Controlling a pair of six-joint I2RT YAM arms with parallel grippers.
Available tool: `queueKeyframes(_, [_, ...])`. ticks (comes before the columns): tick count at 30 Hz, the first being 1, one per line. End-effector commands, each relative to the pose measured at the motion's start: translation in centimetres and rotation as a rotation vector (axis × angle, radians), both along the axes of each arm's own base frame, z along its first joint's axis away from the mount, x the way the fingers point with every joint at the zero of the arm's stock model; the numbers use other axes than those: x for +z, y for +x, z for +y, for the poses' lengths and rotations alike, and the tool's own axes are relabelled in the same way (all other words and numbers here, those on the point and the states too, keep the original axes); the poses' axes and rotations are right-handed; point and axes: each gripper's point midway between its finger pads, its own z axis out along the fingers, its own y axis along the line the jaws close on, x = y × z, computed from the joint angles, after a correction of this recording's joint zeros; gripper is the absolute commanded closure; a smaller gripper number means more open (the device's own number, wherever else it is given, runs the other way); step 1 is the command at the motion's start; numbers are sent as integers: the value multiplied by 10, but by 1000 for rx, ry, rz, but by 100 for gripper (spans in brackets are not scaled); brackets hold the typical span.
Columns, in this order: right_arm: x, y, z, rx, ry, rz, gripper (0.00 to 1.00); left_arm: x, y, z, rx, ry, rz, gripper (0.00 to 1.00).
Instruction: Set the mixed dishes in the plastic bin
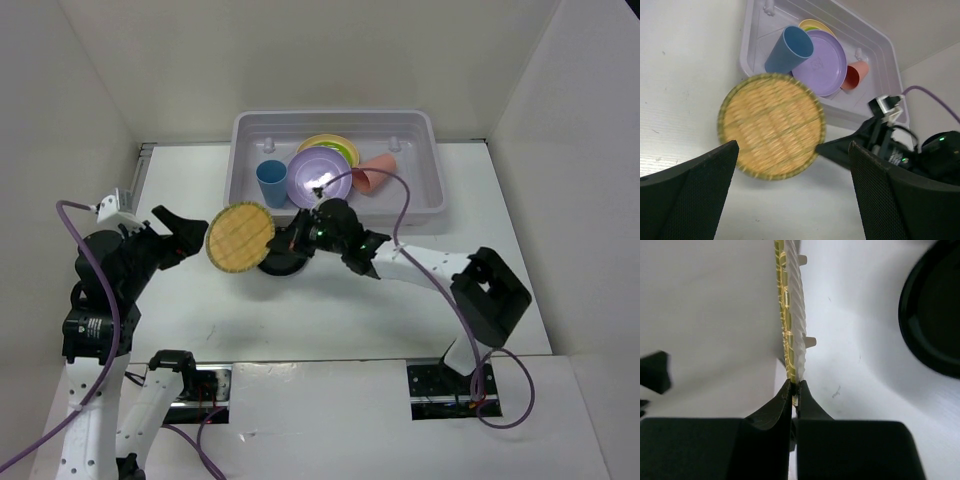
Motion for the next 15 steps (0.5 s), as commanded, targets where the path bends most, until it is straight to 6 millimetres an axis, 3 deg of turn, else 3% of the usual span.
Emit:
queueKeyframes(1, [77, 19, -26, -35, 118, -157, 100, 27, -1, -1, -21, 26, -74, 3])
queueKeyframes(4, [103, 44, -62, -108, 139, -204, 100, 29, -1, -4, -39, 22, -83, 3])
queueKeyframes(5, [111, 56, -85, -156, 142, -215, 100, 27, 1, -4, -39, 22, -74, 3])
queueKeyframes(7, [120, 70, -111, -215, 132, -243, 100, 26, 2, -6, -48, 20, -76, 3])
queueKeyframes(8, [132, 83, -135, -272, 141, -269, 100, 25, 2, -10, -70, 6, -78, 3])
queueKeyframes(12, [133, 108, -182, -349, 118, -284, 100, 6, 14, -19, -114, -17, -42, 3])
queueKeyframes(14, [134, 122, -196, -380, 108, -296, 100, -6, 20, -21, -128, -22, -10, 3])
queueKeyframes(15, [125, 132, -207, -400, 96, -276, 100, -10, 22, -24, -147, -28, -3, 3])
